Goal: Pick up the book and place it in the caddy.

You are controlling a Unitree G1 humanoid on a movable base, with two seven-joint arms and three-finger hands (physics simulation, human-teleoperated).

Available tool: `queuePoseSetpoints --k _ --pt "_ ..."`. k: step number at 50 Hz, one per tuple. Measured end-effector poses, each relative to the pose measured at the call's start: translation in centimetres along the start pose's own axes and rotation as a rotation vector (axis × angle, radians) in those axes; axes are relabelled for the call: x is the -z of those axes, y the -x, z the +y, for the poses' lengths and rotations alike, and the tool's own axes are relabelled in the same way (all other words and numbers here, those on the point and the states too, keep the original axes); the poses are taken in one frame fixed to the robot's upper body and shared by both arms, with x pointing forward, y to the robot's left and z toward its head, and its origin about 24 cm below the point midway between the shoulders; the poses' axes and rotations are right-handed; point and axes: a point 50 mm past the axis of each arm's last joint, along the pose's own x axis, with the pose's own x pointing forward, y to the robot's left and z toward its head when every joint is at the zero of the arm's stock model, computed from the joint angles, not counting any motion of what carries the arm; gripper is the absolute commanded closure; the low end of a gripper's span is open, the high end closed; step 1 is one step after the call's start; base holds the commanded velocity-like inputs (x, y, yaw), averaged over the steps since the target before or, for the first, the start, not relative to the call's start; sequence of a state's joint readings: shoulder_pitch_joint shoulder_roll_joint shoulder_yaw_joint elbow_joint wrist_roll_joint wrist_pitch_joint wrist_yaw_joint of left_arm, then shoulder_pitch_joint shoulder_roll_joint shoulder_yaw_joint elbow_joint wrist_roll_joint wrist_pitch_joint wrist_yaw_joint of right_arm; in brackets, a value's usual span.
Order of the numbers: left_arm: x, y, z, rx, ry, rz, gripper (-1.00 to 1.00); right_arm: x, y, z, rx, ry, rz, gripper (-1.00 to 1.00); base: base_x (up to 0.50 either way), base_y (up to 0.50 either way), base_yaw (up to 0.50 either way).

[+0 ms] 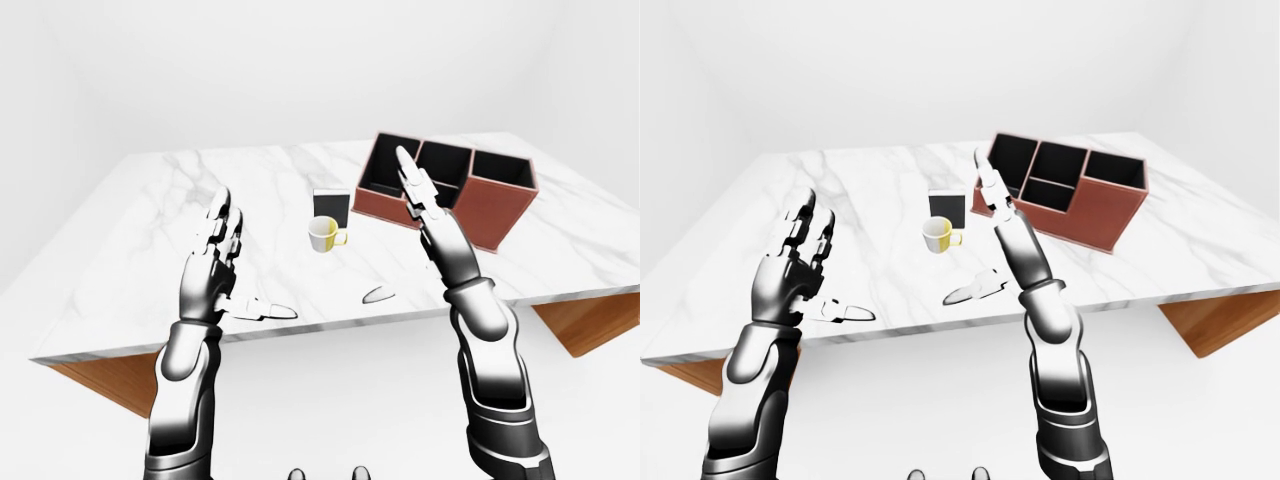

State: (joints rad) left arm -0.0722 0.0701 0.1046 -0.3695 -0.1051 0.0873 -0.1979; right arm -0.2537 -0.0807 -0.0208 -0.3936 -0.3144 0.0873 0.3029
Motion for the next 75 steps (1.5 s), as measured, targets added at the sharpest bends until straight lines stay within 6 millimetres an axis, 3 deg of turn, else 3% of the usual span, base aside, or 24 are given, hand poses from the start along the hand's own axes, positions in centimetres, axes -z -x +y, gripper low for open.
queuePoseSetpoints --k 75 --pt "0.09 0.37 0.26 -0.016 -0.003 0.007 -1.0 0.89 0.25 0.43 0.001 -0.02 0.039 -1.0 0.18 -0.02 0.0"
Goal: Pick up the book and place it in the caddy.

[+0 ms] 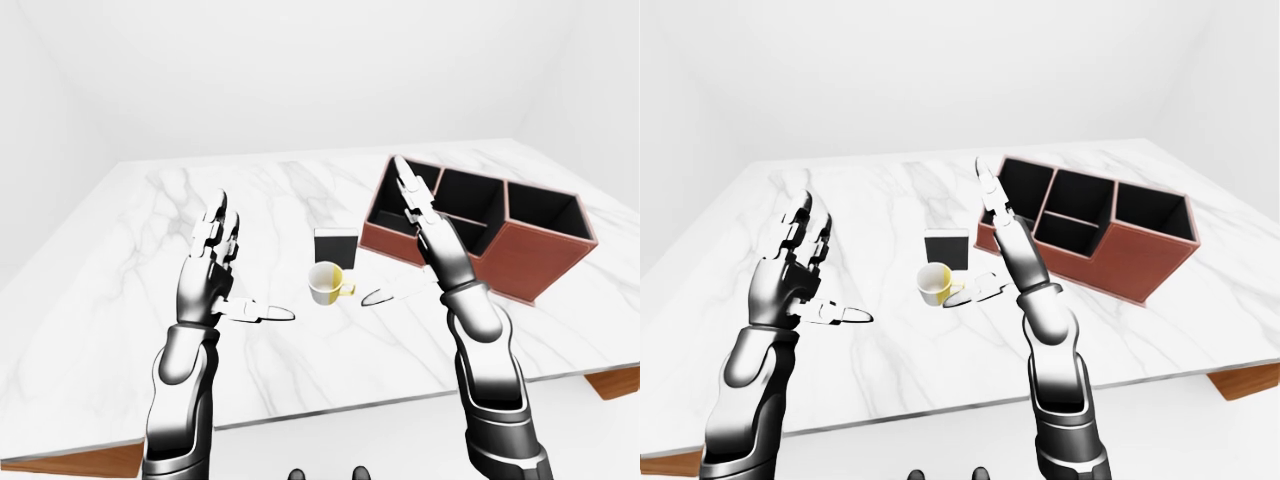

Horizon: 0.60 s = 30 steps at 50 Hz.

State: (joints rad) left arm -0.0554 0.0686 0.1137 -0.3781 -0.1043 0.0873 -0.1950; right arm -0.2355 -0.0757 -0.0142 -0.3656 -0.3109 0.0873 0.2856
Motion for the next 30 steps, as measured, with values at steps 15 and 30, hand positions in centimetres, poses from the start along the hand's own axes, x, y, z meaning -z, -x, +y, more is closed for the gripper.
queuePoseSetpoints --k 15,30 --pt "0.08 -0.03 0.05 -0.002 0.0 0.003 -1.0 0.19 -0.09 0.2 -0.011 0.002 0.009 -1.0 0.13 -0.01 0.0" --pt "0.1 0.04 0.1 -0.005 -0.001 0.005 -1.0 0.35 -0.09 0.45 -0.021 0.001 0.017 -1.0 0.12 -0.01 0.0"
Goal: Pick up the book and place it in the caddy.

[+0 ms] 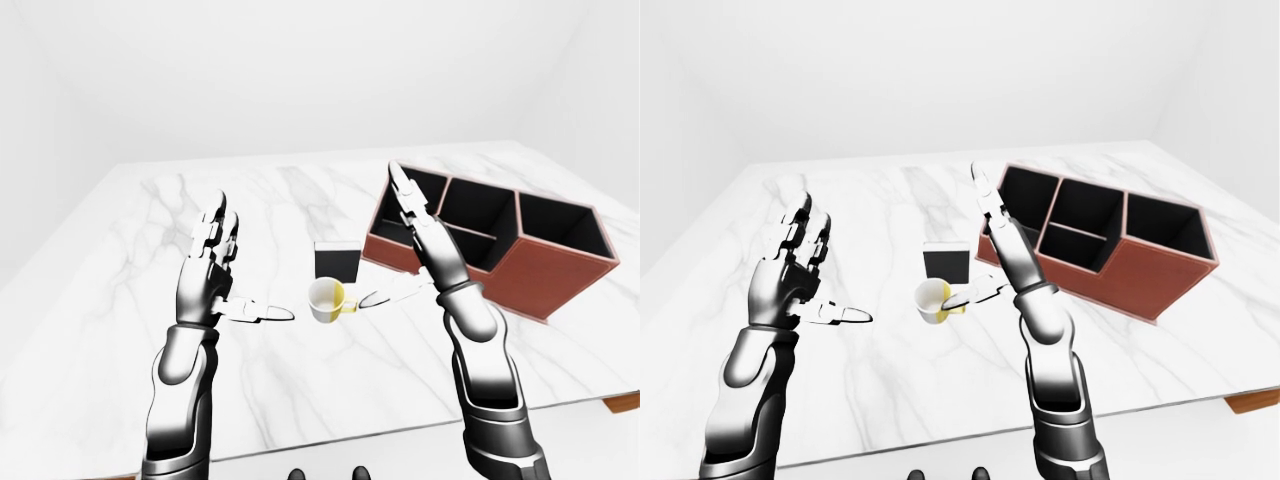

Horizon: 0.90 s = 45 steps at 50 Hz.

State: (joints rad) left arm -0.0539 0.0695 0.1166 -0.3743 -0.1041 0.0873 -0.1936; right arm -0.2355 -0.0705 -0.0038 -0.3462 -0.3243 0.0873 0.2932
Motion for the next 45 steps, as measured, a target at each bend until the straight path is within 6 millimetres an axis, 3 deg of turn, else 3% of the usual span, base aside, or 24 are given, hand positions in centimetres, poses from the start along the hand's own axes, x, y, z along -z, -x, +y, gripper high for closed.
queuePoseSetpoints --k 45 --pt "0.34 -0.05 -0.02 -0.001 0.002 0.014 -1.0 0.3 0.16 0.08 -0.006 0.006 0.016 -1.0 0.09 -0.01 0.0"
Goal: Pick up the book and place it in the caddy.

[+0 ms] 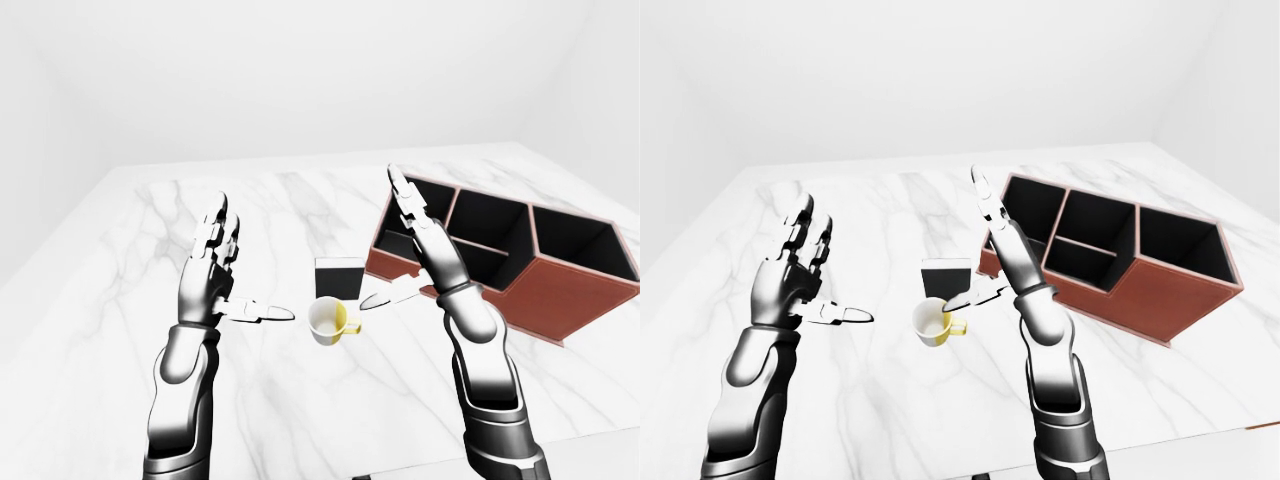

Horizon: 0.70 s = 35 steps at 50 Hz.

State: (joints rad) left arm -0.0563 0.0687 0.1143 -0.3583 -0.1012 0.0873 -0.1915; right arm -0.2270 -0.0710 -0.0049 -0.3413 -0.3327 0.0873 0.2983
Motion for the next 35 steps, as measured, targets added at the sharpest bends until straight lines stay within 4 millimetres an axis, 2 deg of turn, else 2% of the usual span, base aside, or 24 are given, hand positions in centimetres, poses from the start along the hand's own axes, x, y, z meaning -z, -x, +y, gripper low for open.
queuePoseSetpoints --k 24,35 --pt "0.3 0.3 0.4 -0.011 0.012 0.015 -1.0 -0.6 -0.3 0.5 -0.032 0.044 -0.017 -1.0 0.0 0.0 0.0" --pt "0.4 0.7 0.9 -0.021 0.021 0.022 -1.0 0.2 -2.8 0.9 -0.087 0.101 0.021 -1.0 0.0 0.0 0.0"
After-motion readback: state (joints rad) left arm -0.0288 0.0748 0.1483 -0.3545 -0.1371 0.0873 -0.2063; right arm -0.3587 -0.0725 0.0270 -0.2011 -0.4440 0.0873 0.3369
